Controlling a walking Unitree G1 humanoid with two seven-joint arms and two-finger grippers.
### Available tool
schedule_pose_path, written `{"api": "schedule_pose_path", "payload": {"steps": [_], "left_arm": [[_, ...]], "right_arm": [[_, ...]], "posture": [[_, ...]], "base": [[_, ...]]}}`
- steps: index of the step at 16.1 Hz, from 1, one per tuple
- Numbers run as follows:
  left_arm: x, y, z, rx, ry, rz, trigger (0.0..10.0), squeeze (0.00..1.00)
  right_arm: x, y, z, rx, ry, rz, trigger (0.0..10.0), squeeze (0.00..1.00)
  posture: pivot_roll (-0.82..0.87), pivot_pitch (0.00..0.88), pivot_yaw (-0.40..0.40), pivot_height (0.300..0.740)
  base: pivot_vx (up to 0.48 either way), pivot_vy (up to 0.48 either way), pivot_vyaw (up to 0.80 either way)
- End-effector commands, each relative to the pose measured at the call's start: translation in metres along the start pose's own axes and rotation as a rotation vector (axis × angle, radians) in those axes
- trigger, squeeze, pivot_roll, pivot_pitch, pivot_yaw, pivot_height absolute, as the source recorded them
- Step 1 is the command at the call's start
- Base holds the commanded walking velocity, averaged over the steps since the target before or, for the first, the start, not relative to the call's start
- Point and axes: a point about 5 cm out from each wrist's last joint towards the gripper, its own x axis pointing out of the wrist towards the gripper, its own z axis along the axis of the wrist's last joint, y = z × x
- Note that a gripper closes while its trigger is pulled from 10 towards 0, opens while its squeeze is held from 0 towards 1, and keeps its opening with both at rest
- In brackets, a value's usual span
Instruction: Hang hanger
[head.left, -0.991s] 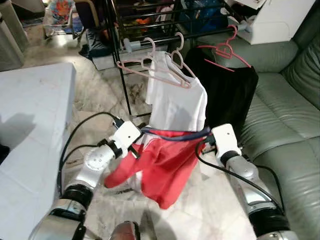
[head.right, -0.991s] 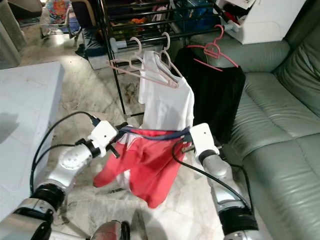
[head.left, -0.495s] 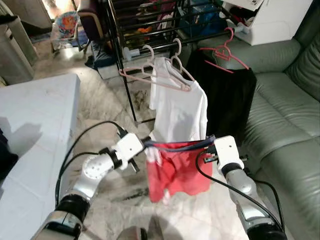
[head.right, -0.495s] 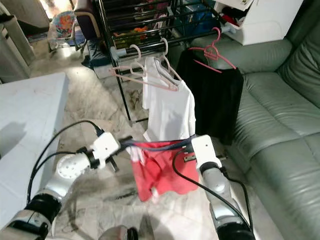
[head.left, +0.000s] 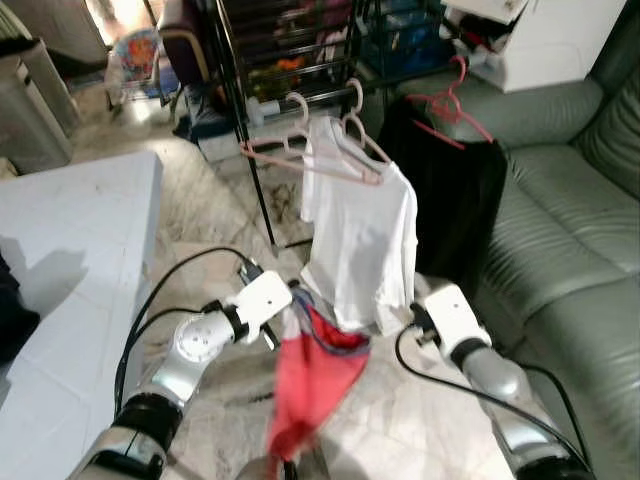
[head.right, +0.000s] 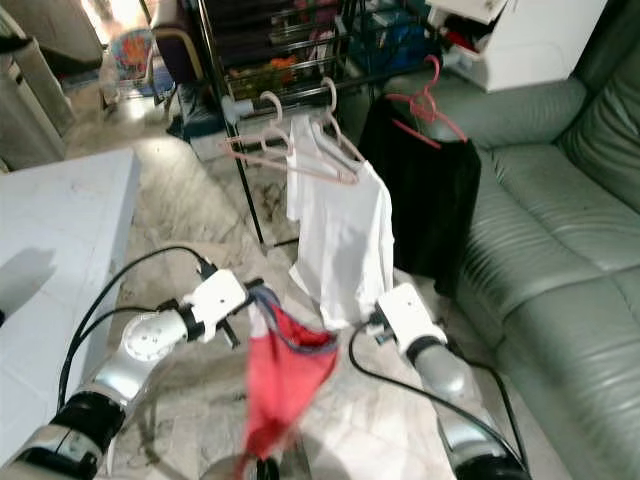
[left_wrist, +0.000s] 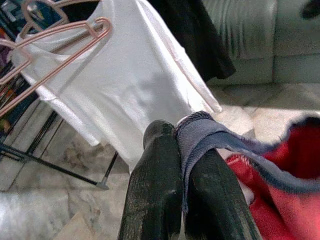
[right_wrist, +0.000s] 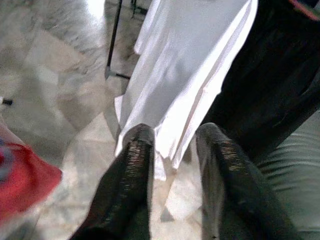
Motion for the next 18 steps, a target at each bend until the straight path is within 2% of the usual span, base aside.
{"api": "schedule_pose_path", "payload": {"steps": [1, 2, 4, 5, 6, 8, 9, 11, 12, 13, 14, 15, 16, 18], "left_arm": [[-0.002, 0.008, 0.004, 0.007, -0.001, 0.044, 0.0, 0.0], [-0.006, 0.011, 0.005, -0.036, 0.008, 0.076, 0.0, 0.0], [-0.011, 0.011, -0.004, -0.057, 0.056, 0.091, 0.0, 0.0], [-0.017, 0.013, -0.014, -0.13, 0.1, 0.174, 0.0, 0.0], [-0.021, 0.015, -0.019, -0.22, 0.106, 0.243, 0.0, 0.0], [-0.035, 0.021, -0.031, -0.315, 0.117, 0.376, 0.0, 0.0], [-0.041, 0.023, -0.03, -0.331, 0.097, 0.429, 0.0, 0.0], [-0.046, 0.018, -0.031, -0.329, 0.101, 0.436, 0.0, 0.0], [-0.046, 0.016, -0.032, -0.332, 0.11, 0.447, 1.4, 0.0], [-0.045, 0.015, -0.029, -0.351, 0.077, 0.464, 0.2, 0.0], [-0.047, 0.014, -0.029, -0.359, 0.062, 0.474, 2.0, 0.0], [-0.05, 0.012, -0.031, -0.36, 0.069, 0.484, 2.2, 0.0], [-0.054, 0.01, -0.033, -0.389, 0.078, 0.502, 4.5, 0.0], [-0.057, 0.01, -0.03, -0.381, 0.073, 0.527, 10.0, 0.0]], "right_arm": [[0.0, 0.0, 0.01, -0.039, -0.038, 0.013, 10.0, 1.0], [-0.001, -0.005, 0.01, -0.078, -0.047, -0.017, 10.0, 1.0], [0.0, -0.009, 0.012, -0.082, -0.067, -0.059, 10.0, 1.0], [-0.002, -0.012, 0.018, -0.054, -0.123, -0.141, 10.0, 1.0], [-0.005, -0.012, 0.02, 0.026, -0.161, -0.192, 10.0, 1.0], [-0.009, -0.007, 0.023, 0.139, -0.214, -0.244, 10.0, 1.0], [-0.014, -0.007, 0.02, 0.219, -0.224, -0.266, 10.0, 1.0], [-0.018, -0.005, 0.006, 0.438, -0.177, -0.3, 10.0, 1.0], [-0.016, -0.005, 0.003, 0.5, -0.156, -0.298, 10.0, 1.0], [-0.012, -0.008, 0.008, 0.509, -0.162, -0.278, 10.0, 1.0], [-0.011, -0.008, 0.01, 0.466, -0.179, -0.287, 10.0, 1.0], [-0.013, -0.001, 0.011, 0.41, -0.182, -0.224, 10.0, 1.0], [-0.018, 0.002, 0.013, 0.362, -0.2, -0.155, 10.0, 1.0], [-0.016, -0.01, 0.021, 0.364, -0.238, -0.192, 10.0, 1.0]], "posture": [[-0.02, 0.001, 0.118, 0.74], [-0.02, 0.012, 0.105, 0.74], [-0.02, 0.006, 0.086, 0.74], [-0.03, 0.0, 0.047, 0.74], [-0.03, 0.0, 0.05, 0.74], [-0.05, 0.0, 0.07, 0.74], [-0.04, 0.0, 0.073, 0.74], [-0.04, 0.0, 0.08, 0.74], [-0.04, 0.0, 0.081, 0.74], [-0.04, 0.0, 0.095, 0.74], [-0.04, 0.0, 0.099, 0.74], [-0.04, 0.0, 0.104, 0.74], [-0.03, 0.0, 0.089, 0.74], [-0.01, 0.0, 0.065, 0.74]], "base": [[0.0, 0.0, 0.0], [0.0, 0.0, 0.0], [0.0, 0.0, 0.0], [0.0, 0.0, 0.0], [0.0, 0.0, 0.0], [0.0, 0.0, 0.0], [0.0, 0.0, 0.0], [0.0, 0.0, 0.0], [0.0, 0.0, 0.0], [0.0, 0.0, 0.0], [0.0, 0.0, 0.0], [0.0, 0.0, 0.0], [0.0, 0.0, 0.0], [0.0, 0.0, 0.0]]}}
